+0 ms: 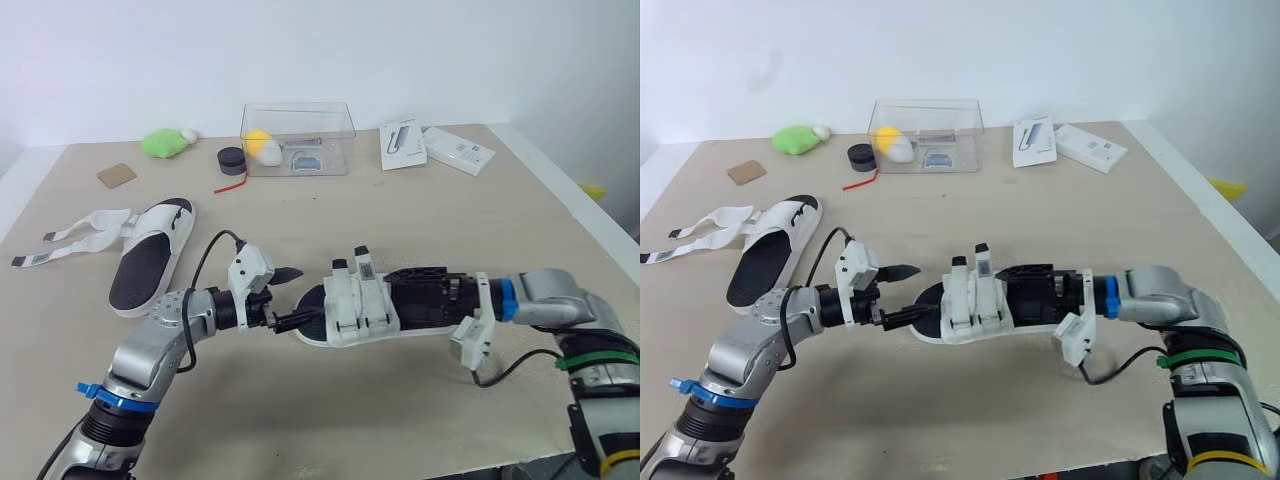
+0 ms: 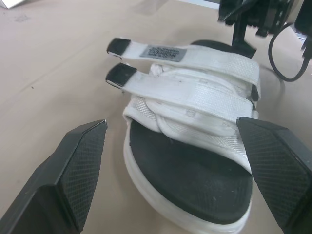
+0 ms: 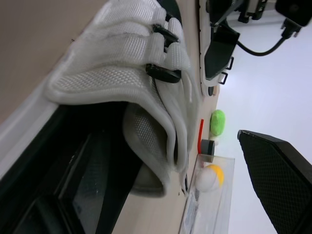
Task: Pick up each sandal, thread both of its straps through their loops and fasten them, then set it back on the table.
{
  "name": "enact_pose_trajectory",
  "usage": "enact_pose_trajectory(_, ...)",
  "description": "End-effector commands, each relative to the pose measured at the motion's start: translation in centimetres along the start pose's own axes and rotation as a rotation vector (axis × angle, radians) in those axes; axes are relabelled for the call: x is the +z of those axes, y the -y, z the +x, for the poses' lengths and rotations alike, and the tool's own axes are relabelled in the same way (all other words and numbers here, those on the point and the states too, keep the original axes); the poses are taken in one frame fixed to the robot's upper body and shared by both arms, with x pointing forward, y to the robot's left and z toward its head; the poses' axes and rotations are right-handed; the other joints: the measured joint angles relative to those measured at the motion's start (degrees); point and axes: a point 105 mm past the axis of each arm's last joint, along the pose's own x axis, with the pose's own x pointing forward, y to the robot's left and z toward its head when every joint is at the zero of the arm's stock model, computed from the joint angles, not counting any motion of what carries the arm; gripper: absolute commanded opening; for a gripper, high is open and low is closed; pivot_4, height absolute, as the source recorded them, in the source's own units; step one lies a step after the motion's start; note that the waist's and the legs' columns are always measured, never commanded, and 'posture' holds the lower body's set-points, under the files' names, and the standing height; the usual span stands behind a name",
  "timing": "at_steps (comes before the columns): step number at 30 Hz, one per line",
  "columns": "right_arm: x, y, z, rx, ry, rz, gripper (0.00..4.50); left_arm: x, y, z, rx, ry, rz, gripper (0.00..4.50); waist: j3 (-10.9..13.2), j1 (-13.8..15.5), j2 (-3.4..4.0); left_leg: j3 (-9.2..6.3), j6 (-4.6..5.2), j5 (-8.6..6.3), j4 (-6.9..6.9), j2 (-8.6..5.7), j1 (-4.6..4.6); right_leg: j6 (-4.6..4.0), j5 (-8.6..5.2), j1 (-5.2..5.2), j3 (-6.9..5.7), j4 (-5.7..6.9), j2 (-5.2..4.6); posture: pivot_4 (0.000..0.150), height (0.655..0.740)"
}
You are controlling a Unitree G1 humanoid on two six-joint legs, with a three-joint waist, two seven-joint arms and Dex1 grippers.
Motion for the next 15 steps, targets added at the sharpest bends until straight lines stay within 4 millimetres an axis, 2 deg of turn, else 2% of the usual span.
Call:
enact_pose_trajectory(1, -0.3, 1.53, 0.12, -0.056, -0.012, -0.061, 4.5, 1.27, 0.25, 0.01, -0.017, 0.028, 0.036, 4.41, 0.0, 0.0, 0.0, 0.0, -0.01, 0.01, 0.0, 0.0, 0.0, 0.0, 0.0, 0.0, 0.0, 0.0, 0.01, 0.15, 0.74)
enact_pose_trajectory(2, -0.29, 1.51, 0.19, -0.054, -0.011, -0.066, 4.5, 1.28, 0.22, 0.01, -0.016, 0.026, 0.038, 4.41, 0.0, -0.01, 0.0, -0.01, -0.03, 0.02, 0.0, 0.0, 0.0, -0.01, 0.0, 0.0, -0.01, 0.01, 0.01, 0.15, 0.74)
enact_pose_trajectory(3, -0.3, 1.5, 0.22, -0.053, -0.012, -0.069, 3.98, 1.29, 0.2, 0.01, -0.016, 0.025, 0.04, 4.5, 0.0, -0.01, 0.0, -0.02, -0.03, 0.02, 0.0, 0.0, 0.01, -0.01, 0.0, 0.0, -0.01, 0.01, 0.01, 0.15, 0.74)
enact_pose_trajectory(4, -0.35, 1.57, 0.23, -0.057, -0.013, -0.071, 3.86, 1.34, 0.13, 0.0, -0.014, 0.024, 0.041, 4.5, 0.0, -0.01, 0.0, -0.02, -0.04, 0.03, 0.0, 0.0, 0.01, -0.01, 0.0, 0.0, -0.01, 0.03, 0.02, 0.15, 0.74)
enact_pose_trajectory(6, -0.4, 1.59, 0.19, -0.061, -0.016, -0.075, 2.89, 1.36, 0.05, -0.04, -0.012, 0.023, 0.042, 4.5, 0.0, -0.01, 0.0, -0.02, -0.06, 0.03, 0.0, 0.0, 0.01, -0.02, -0.01, 0.0, -0.01, 0.03, 0.03, 0.15, 0.74)
enact_pose_trajectory(8, -0.42, 1.67, 0.0, -0.069, -0.021, -0.079, 2.19, 1.35, 0.02, -0.06, -0.012, 0.023, 0.043, 4.5, 0.0, -0.02, 0.0, -0.02, -0.09, 0.05, 0.0, 0.0, 0.02, -0.02, 0.0, -0.01, 0.0, 0.05, 0.03, 0.15, 0.74)
enact_pose_trajectory(9, -0.4, 1.75, -0.13, -0.073, -0.022, -0.084, 1.46, 1.36, -0.02, -0.06, -0.011, 0.023, 0.044, 4.5, 0.0, -0.02, 0.0, -0.02, -0.11, 0.06, 0.0, 0.0, 0.02, -0.03, -0.01, -0.01, -0.01, 0.06, 0.03, 0.15, 0.74)
enact_pose_trajectory(12, -0.38, 1.73, -0.66, -0.078, -0.028, -0.087, 0.39, 1.49, -0.18, 0.14, -0.014, 0.026, 0.05, 4.5, 0.0, -0.02, 0.0, -0.02, -0.14, 0.08, 0.0, -0.03, 0.01, -0.05, -0.02, -0.01, 0.01, 0.06, 0.02, 0.15, 0.74)
enact_pose_trajectory(13, -0.39, 1.68, -0.69, -0.08, -0.029, -0.086, 0.09, 1.53, -0.21, 0.23, -0.015, 0.027, 0.052, 4.5, 0.0, -0.02, 0.0, -0.02, -0.15, 0.09, 0.0, -0.04, 0.01, -0.06, -0.02, -0.01, 0.01, 0.06, 0.01, 0.15, 0.74)
enact_pose_trajectory(15, -0.48, 1.97, -0.61, -0.105, -0.037, -0.082, 0.09, 1.73, -0.32, 0.48, -0.017, 0.031, 0.063, 4.5, 0.0, -0.02, 0.0, -0.02, -0.16, 0.09, 0.0, -0.07, 0.01, -0.06, -0.02, 0.0, 0.01, 0.06, 0.0, 0.15, 0.74)
